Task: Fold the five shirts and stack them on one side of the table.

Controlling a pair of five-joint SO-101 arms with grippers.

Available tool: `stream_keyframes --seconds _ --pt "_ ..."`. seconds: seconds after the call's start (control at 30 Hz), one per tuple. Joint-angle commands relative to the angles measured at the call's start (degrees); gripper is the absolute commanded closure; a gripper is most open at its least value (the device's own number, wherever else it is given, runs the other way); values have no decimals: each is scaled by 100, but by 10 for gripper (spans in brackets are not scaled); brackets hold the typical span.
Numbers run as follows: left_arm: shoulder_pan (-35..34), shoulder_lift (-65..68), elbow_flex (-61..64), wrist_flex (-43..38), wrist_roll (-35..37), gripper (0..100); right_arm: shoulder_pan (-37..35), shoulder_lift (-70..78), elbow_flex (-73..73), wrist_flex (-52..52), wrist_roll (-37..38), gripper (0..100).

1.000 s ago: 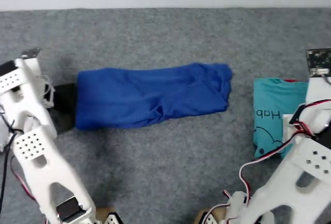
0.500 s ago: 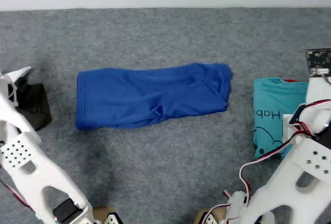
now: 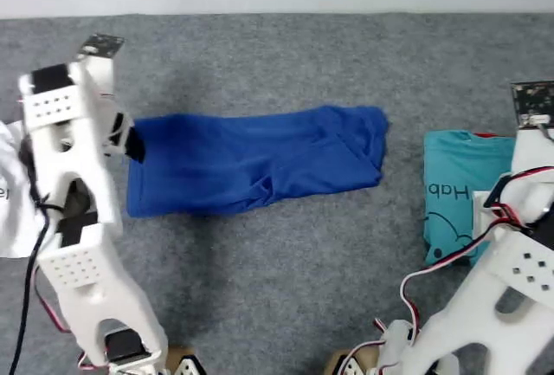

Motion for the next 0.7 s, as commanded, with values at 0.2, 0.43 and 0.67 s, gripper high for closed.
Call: stream_keyframes --seconds 0.2,0.43,0.67 --pt "237 1073 -549 -422 299 746 48 -127 -9 224 -26 983" --pt "35 1820 -1648 -237 273 746 66 -127 -9 233 -26 983" --pt "26 2110 -2615 255 264 747 57 -127 -9 233 -26 983"
